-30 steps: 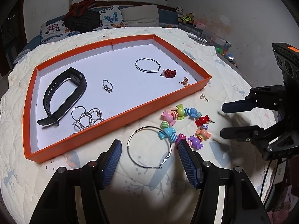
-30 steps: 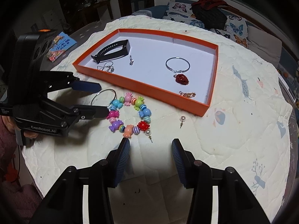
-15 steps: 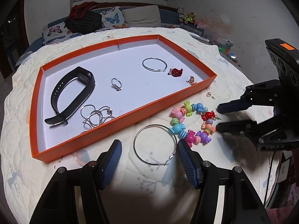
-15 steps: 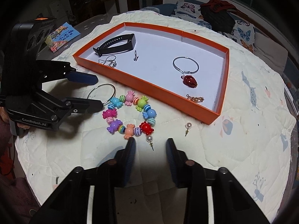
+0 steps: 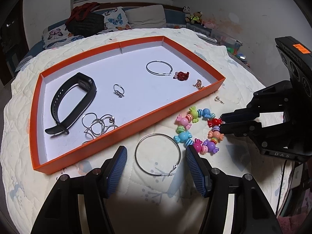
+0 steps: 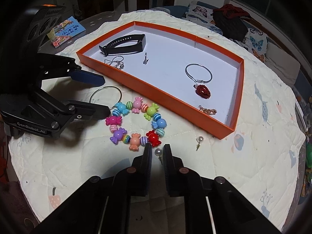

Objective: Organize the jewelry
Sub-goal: 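Grasp the large silver hoop earrings with the left tool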

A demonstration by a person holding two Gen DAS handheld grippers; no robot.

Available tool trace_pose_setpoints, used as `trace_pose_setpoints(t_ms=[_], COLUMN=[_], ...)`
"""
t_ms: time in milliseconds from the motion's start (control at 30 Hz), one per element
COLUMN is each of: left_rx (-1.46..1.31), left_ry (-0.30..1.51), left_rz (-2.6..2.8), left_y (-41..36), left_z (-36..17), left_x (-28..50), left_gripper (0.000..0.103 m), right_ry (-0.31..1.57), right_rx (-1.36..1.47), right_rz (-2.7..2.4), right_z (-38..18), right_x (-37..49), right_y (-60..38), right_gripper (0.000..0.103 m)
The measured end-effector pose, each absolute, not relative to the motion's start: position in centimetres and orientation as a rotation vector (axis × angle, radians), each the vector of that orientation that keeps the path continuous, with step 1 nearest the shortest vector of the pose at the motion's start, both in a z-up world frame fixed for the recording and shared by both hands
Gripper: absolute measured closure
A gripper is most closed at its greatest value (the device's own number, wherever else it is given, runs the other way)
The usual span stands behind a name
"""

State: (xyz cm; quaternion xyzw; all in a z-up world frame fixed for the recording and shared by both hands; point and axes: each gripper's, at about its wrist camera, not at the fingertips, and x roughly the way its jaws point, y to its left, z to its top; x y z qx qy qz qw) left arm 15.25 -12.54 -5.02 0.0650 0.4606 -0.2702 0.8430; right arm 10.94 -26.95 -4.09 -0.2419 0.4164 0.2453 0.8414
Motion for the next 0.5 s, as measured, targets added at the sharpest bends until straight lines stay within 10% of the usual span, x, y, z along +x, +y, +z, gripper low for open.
trace_pose_setpoints(t_ms=[500], left_rx=[0.127], left_ry=[0.888], left_rz=[-0.582], left_y=[-12.6], left_z=[-2.5], left_x=[14.6], left_gripper=[0.051], right_ry=[0.83], right_rx=[-0.439], right_rz=[0.53], right_z=[-1.7], right_x=[10.0], right_y=[-27.8], right_gripper=[0.093])
